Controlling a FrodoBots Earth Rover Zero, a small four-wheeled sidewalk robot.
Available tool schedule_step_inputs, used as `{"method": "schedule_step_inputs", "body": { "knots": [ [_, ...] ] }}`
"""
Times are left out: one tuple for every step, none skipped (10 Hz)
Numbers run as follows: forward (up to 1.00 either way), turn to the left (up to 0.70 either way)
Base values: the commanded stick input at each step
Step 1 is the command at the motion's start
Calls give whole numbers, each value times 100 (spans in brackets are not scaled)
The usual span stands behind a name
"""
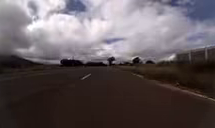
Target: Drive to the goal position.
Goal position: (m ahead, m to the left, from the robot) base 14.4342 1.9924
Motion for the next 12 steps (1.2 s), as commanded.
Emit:
{"method": "schedule_step_inputs", "body": {
  "knots": [
    [70, 0],
    [70, 0],
    [70, 0],
    [70, 0],
    [70, -35],
    [70, -35],
    [70, -35],
    [70, -35],
    [70, -23],
    [70, -6],
    [70, 0],
    [70, 0]
  ]
}}
